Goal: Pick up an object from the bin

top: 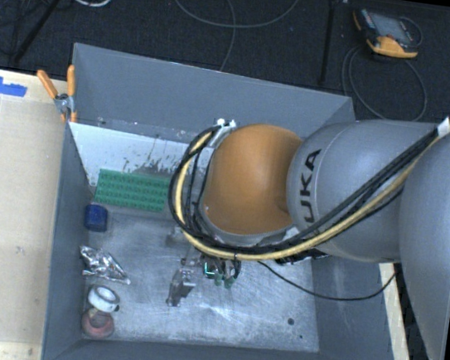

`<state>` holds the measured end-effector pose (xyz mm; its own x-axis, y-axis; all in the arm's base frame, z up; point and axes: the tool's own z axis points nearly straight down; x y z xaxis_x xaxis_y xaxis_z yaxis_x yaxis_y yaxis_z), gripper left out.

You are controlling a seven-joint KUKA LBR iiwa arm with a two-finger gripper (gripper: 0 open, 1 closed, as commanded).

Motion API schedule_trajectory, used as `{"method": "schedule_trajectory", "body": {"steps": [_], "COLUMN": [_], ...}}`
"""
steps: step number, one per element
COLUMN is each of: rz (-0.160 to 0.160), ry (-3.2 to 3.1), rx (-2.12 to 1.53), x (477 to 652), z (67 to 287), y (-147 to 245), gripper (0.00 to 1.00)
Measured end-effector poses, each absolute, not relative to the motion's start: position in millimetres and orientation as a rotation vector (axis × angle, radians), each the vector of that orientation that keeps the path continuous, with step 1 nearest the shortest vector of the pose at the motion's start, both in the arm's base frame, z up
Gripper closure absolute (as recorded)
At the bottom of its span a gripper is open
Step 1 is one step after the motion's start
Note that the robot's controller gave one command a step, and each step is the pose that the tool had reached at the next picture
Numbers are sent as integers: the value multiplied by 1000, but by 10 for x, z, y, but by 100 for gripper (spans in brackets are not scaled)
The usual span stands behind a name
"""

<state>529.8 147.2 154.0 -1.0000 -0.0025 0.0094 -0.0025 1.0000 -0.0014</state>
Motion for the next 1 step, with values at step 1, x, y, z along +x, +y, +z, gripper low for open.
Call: {"method": "schedule_trajectory", "body": {"steps": [1], "rz": [-2], "ry": [-3091], "rx": [565], "x": [5685], "z": [727], "y": [1979], "gripper": [0]}}
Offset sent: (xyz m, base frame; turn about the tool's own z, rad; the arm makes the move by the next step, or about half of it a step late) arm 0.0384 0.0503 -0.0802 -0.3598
